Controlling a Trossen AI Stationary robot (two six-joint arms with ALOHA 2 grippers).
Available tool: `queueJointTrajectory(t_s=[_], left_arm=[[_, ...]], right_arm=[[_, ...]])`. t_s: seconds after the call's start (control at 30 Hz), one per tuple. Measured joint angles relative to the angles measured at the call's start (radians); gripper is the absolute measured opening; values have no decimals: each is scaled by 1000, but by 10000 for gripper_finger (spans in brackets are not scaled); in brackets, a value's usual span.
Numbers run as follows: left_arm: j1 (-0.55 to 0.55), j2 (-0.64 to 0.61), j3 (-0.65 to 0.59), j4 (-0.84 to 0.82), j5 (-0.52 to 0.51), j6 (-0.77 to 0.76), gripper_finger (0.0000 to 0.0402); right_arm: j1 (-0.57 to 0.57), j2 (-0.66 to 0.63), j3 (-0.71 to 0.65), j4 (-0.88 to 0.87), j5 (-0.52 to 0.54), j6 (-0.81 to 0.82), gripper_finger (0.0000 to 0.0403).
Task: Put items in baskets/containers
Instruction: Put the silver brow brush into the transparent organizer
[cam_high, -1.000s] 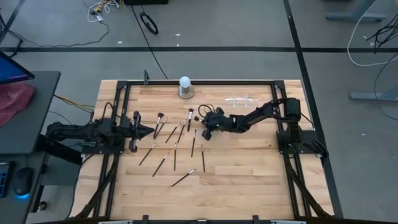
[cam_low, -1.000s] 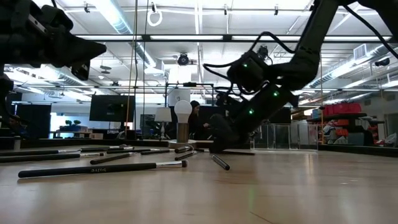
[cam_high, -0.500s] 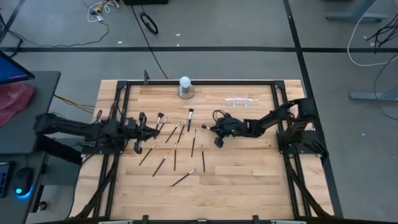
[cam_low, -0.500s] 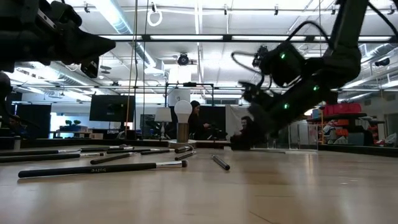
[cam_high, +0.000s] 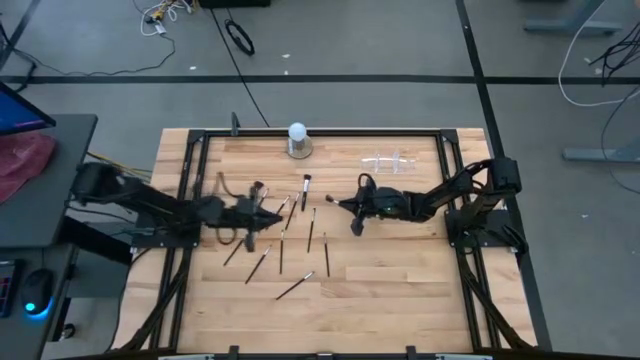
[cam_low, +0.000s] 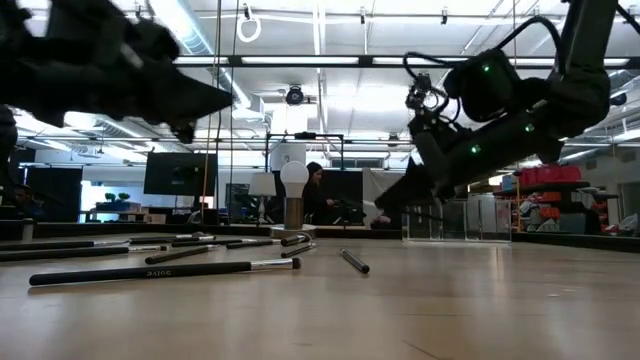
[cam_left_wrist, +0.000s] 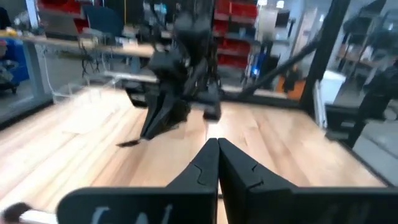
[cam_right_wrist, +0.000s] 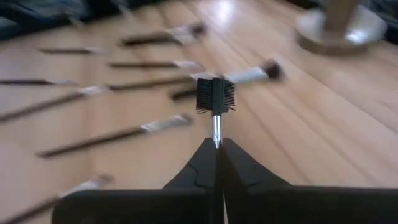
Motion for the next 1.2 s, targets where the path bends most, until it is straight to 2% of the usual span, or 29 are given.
queueJointTrajectory(t_s=[0.13,0.23,0.43,0.5,0.57,0.7,0.93,1.07,1.2], left_arm=[[2,226,156,-7,7,71,53],[14,346,262,0,68,144,101],[45,433,380,16,217,216,201],[47,434,400,23,248,246,225],[41,434,426,38,273,286,239],[20,434,487,35,302,362,246],[-10,434,547,-11,376,453,228],[-19,434,550,-32,370,461,206],[-18,434,551,-41,357,460,168]], right_arm=[[19,-1,0,153,-144,-33,8],[38,-1,0,248,-302,-40,8],[69,-2,2,387,-615,-1,8],[77,-3,2,424,-674,23,8],[88,-3,2,444,-683,39,8],[100,-3,2,475,-682,40,8],[99,-3,2,488,-680,57,9],[99,-3,3,495,-680,74,9],[99,-3,3,497,-656,88,9]])
